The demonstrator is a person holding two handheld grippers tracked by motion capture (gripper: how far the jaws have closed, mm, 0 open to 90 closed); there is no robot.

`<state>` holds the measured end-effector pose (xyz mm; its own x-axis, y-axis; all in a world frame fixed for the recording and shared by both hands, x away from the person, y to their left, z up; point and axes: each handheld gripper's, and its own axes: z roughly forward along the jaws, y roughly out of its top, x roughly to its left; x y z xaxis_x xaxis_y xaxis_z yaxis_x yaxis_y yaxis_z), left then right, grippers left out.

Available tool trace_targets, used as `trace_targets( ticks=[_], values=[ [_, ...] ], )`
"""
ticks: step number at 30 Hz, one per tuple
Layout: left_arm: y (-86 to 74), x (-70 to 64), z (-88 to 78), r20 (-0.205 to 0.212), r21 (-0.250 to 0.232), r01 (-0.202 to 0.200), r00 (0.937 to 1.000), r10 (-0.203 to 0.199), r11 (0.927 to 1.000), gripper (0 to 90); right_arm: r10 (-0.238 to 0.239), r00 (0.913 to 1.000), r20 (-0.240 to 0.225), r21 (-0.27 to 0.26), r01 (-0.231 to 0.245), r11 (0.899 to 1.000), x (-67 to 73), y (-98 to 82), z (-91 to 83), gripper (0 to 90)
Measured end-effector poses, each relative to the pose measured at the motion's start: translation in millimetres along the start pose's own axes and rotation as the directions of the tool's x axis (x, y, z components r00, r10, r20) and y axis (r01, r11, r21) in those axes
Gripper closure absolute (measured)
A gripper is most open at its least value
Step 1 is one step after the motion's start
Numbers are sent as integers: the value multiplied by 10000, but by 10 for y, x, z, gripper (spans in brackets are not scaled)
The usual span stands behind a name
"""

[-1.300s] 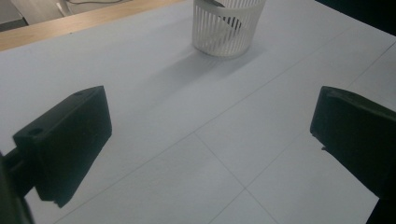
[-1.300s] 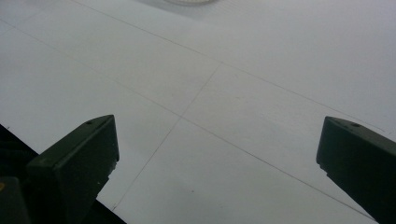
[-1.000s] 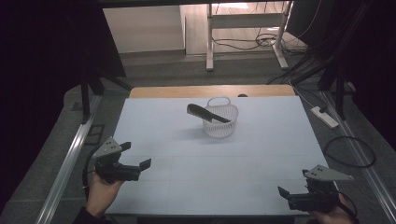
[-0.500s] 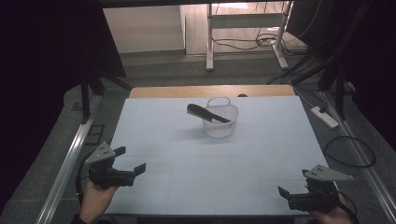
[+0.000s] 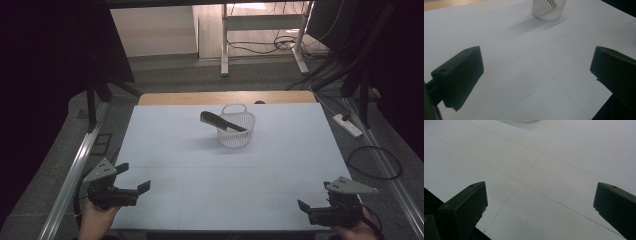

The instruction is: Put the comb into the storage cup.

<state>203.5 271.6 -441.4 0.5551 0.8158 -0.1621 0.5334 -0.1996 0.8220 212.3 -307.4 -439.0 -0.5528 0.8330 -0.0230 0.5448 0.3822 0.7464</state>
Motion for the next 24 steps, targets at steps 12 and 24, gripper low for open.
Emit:
trace_targets(
  ticks=[12,24],
  values=[
    [-101,-14,-93,-114,127,129,9999,-128,9998,0,14,10000,15,9,-14,10000,0,1,1,0],
    [-172,-109,-108,-331,718,-128,9993,152,9973,0,8,10000,8,20,-8,10000,0,1,2,0]
  ],
)
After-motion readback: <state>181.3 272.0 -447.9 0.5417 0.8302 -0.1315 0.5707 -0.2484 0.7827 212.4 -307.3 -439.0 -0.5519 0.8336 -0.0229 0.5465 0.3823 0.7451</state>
